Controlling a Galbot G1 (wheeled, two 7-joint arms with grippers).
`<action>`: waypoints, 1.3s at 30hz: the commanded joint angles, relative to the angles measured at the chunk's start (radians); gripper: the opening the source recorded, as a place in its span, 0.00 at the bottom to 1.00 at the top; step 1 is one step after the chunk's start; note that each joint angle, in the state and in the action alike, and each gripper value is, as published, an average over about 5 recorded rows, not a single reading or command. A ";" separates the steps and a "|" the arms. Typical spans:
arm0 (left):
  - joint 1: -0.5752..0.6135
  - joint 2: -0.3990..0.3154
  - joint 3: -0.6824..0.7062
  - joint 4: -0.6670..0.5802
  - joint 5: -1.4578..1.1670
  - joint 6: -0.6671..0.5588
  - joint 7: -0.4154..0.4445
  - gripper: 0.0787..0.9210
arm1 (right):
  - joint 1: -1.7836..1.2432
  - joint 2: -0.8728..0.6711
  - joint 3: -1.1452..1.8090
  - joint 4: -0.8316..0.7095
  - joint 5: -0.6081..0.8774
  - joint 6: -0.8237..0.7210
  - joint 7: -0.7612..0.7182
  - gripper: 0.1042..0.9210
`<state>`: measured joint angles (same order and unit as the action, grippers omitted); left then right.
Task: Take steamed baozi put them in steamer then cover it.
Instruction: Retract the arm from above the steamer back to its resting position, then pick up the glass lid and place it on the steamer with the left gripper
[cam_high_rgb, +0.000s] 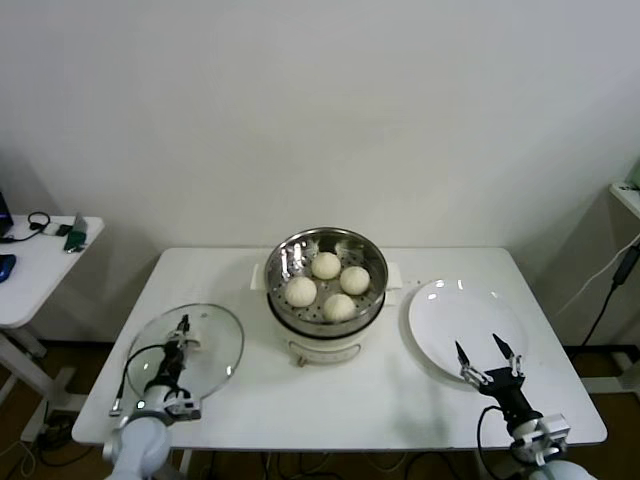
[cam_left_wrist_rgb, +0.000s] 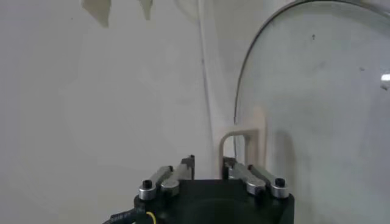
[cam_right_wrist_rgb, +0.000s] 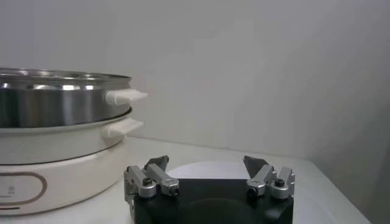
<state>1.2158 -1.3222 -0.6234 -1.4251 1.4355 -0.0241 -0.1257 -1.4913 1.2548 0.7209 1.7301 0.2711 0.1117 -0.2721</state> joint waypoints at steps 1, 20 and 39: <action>0.004 0.010 0.003 -0.029 -0.032 0.007 0.006 0.24 | 0.004 -0.001 0.002 -0.010 -0.007 0.003 0.000 0.88; 0.200 0.176 0.010 -0.494 -0.178 0.332 0.034 0.09 | 0.040 -0.128 0.018 -0.057 0.026 0.009 0.001 0.88; 0.007 0.576 0.293 -0.781 -0.450 0.767 0.174 0.09 | 0.171 -0.114 -0.119 -0.145 -0.038 0.014 0.020 0.88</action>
<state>1.3626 -0.9461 -0.5433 -2.0638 1.1214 0.4856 -0.0182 -1.3737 1.1380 0.6533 1.6154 0.2613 0.1256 -0.2588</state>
